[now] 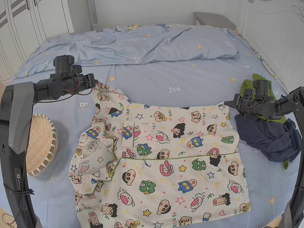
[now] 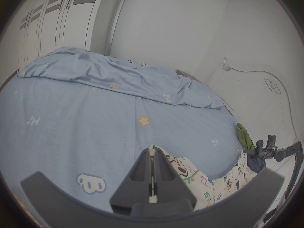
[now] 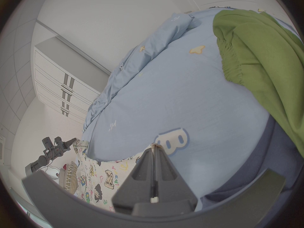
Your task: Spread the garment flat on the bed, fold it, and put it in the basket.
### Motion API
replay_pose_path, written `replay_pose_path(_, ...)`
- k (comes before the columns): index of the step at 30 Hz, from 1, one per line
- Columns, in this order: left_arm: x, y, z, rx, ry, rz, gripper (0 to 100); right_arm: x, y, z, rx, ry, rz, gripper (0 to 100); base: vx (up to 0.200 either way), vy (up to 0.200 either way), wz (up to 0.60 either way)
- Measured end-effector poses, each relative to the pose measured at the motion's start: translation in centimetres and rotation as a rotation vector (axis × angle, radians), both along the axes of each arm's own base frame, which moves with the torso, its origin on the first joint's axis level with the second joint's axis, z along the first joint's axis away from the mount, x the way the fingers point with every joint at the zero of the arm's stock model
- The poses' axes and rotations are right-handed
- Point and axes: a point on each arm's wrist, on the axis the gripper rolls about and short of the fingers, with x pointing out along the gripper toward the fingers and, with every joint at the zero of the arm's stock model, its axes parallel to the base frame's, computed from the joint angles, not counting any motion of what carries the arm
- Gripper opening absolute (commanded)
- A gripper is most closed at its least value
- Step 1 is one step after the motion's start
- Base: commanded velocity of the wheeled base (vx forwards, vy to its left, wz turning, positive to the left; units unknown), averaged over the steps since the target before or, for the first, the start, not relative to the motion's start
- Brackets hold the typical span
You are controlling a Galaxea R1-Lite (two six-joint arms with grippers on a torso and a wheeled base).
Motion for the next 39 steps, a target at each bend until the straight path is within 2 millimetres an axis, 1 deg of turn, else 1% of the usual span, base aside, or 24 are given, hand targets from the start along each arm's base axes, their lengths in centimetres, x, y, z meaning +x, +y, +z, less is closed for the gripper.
replay_pose_path(10,0.1,-0.2,-0.1,0.003,0.000,0.006,0,0.1,0.0,0.1,0.001,-0.005,-0.001,100,0.000,0.000,0.00)
replay_pose_path(17,0.1,-0.3,-0.3,0.004,0.006,0.005,0,-0.4,-0.1,0.3,0.002,0.000,-0.004,100,0.000,0.000,0.00)
replay_pose_path(18,0.1,-0.3,-0.3,0.004,0.007,0.005,100,-0.5,-0.1,0.3,0.002,0.001,-0.004,100,0.000,0.000,0.00)
replay_pose_path(25,0.3,-0.4,-1.0,0.007,0.029,0.010,100,-2.1,-0.3,1.6,0.005,-0.021,-0.001,100,0.000,0.000,0.00)
replay_pose_path(30,0.4,0.0,-1.6,0.006,0.060,0.057,100,-2.9,-0.5,2.1,0.004,-0.023,-0.005,100,0.000,0.000,0.00)
replay_pose_path(34,0.3,0.1,-1.5,-0.036,0.080,0.097,100,-3.6,-0.7,2.2,0.005,-0.018,-0.009,100,0.000,0.000,0.00)
replay_pose_path(39,0.1,-0.8,-1.0,-0.061,0.079,0.095,100,-4.8,-0.9,2.5,0.014,-0.039,0.001,100,0.000,0.000,0.00)
